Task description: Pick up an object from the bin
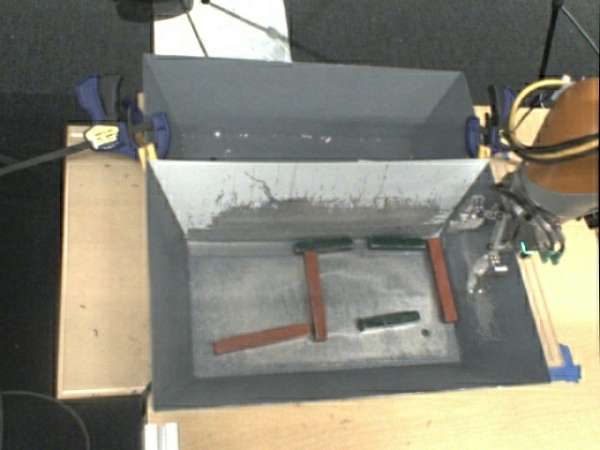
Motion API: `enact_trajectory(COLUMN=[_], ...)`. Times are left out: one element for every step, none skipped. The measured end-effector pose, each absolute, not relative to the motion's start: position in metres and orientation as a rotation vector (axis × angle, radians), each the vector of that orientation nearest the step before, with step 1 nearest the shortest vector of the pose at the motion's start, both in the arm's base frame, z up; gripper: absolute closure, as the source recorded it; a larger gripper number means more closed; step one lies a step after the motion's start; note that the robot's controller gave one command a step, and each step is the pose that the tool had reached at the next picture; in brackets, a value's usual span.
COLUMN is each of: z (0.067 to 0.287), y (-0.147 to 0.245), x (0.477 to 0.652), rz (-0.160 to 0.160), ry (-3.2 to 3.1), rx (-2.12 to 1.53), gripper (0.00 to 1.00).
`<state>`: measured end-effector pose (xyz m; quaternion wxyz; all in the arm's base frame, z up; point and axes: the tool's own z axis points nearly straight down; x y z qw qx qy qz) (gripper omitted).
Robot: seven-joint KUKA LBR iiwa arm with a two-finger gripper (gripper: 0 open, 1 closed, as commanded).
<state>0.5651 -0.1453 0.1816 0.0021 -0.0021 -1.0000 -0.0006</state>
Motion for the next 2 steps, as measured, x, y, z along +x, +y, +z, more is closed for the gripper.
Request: enact_trajectory(z=[0.186,0.127], y=[-0.145,-0.136], x=[0.567,0.567], rz=[0.001,0.002], ry=[-3.145,-3.150], rx=[0.000,-0.061], gripper=[0.00,0.00])
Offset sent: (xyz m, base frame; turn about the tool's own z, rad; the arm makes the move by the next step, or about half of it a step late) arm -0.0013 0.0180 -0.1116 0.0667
